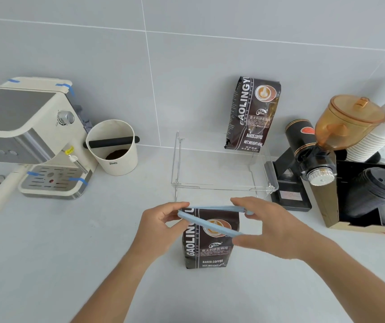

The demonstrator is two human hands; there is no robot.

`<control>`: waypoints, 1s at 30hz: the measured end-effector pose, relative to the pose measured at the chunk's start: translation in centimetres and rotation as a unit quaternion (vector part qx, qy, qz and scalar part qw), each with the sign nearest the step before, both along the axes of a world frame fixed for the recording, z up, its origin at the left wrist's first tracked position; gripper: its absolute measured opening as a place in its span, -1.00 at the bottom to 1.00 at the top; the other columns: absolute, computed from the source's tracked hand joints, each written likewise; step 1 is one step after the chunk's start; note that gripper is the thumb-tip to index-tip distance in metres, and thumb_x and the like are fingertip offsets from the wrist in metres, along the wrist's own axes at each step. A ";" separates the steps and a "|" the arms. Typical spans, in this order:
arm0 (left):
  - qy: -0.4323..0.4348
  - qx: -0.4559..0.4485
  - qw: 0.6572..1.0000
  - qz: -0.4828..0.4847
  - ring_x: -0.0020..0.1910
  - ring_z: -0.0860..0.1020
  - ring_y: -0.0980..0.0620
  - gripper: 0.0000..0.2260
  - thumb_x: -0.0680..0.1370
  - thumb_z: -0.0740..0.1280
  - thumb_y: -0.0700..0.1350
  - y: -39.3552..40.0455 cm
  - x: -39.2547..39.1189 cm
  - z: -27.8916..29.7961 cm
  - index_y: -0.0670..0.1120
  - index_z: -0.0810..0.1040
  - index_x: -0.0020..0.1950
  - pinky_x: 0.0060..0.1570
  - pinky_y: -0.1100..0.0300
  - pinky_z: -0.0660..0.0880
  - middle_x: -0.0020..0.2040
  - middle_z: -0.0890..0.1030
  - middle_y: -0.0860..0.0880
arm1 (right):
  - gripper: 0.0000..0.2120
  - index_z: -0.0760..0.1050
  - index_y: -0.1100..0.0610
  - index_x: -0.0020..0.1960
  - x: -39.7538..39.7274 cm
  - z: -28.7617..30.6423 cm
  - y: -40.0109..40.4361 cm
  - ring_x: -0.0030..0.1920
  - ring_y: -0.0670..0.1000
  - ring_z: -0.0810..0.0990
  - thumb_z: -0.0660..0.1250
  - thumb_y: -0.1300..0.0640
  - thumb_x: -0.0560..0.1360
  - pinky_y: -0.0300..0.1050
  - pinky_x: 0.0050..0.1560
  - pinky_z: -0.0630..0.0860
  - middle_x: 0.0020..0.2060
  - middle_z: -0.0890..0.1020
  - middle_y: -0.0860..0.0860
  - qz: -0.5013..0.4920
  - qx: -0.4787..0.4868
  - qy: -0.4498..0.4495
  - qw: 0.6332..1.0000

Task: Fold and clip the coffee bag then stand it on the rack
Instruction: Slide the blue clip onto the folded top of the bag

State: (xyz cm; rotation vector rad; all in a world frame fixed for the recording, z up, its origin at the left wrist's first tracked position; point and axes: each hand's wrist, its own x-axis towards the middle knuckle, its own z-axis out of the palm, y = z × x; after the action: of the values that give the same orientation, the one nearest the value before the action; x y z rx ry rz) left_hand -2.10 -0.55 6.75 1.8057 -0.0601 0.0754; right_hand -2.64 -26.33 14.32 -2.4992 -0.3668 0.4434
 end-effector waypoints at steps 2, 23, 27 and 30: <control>-0.004 0.021 1.000 -0.018 -0.12 0.70 0.13 -0.57 0.35 0.54 -0.32 0.3 -0.1 0.1 0.20 0.66 -0.01 0.02 0.32 0.58 -0.12 0.73 0.19 | -0.31 0.34 -0.11 0.41 -0.1 -0.1 -0.1 0.07 -0.17 0.52 0.51 -0.10 0.34 -0.49 0.05 0.40 0.15 0.45 -0.25 -0.013 0.023 -0.028 0.999; -0.121 0.379 0.885 -0.242 -0.06 0.54 -0.01 -0.78 0.59 0.25 0.02 -1.0 2.0 4.3 0.02 0.54 0.19 -0.10 0.13 0.44 -0.01 0.65 0.03 | -0.83 0.62 0.02 0.01 -1.0 -2.1 -1.3 -0.14 -0.10 0.63 0.46 0.16 0.43 -0.45 -0.19 0.51 -0.22 0.73 -0.02 -0.017 0.072 -0.141 0.987; -0.126 0.377 0.887 -0.235 -0.08 0.55 -0.02 -0.81 0.60 0.24 0.01 -0.9 1.7 4.1 0.02 0.54 0.17 -0.17 0.18 0.39 -0.04 0.65 0.03 | -0.87 0.60 0.02 -0.03 -1.3 -2.4 -0.9 -0.25 -0.03 0.66 0.45 0.14 0.43 -0.09 -0.21 0.62 -0.27 0.72 0.02 -0.031 0.085 -0.160 0.983; -0.130 0.376 0.889 -0.227 -0.09 0.56 -0.02 -0.81 0.60 0.25 0.00 -0.9 1.6 4.0 0.02 0.54 0.16 -0.17 0.17 0.42 -0.04 0.66 0.02 | -0.89 0.64 0.03 -0.04 -1.4 -2.8 -0.7 -0.25 -0.05 0.65 0.46 0.14 0.43 -0.13 -0.22 0.61 -0.28 0.72 -0.03 -0.042 0.086 -0.170 0.981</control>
State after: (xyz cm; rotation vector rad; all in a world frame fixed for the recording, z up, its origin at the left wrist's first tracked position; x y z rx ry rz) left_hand -0.54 -1.46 10.73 2.4927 -0.7960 -0.0525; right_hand -4.03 -27.07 11.53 -2.4065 -0.4095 -0.0513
